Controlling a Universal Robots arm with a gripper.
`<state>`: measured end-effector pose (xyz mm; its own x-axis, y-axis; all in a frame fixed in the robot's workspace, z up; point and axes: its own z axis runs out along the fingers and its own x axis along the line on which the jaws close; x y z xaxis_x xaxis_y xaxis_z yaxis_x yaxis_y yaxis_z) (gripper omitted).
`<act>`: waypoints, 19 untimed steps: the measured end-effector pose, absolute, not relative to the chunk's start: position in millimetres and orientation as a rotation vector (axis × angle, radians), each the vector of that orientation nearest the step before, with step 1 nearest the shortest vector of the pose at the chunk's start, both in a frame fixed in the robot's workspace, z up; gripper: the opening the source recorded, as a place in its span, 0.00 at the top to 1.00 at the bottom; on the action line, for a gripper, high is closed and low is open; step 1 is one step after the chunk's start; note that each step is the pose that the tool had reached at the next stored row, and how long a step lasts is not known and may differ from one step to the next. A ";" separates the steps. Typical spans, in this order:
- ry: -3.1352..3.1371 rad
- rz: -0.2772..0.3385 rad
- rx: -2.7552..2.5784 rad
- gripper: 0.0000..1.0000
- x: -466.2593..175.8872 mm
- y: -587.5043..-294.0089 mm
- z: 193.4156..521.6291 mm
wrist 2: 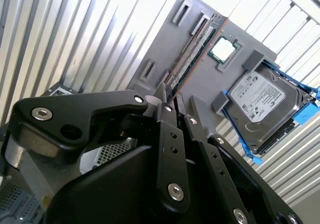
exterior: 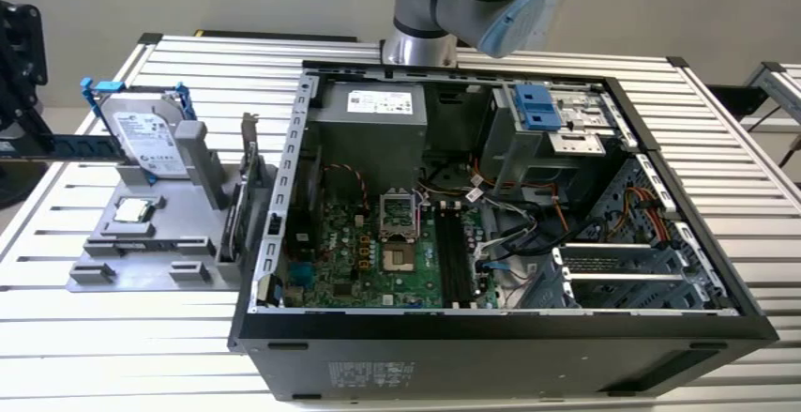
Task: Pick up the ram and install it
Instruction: 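Pick up the ram and move it above insertion slot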
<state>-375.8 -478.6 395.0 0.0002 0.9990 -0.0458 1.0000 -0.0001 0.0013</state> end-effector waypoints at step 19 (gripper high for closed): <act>2.197 -0.049 2.198 1.00 -362.7 -478.6 395.9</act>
<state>-362.7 -478.6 395.9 0.0006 0.9989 -0.0460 1.0000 -0.0006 0.0012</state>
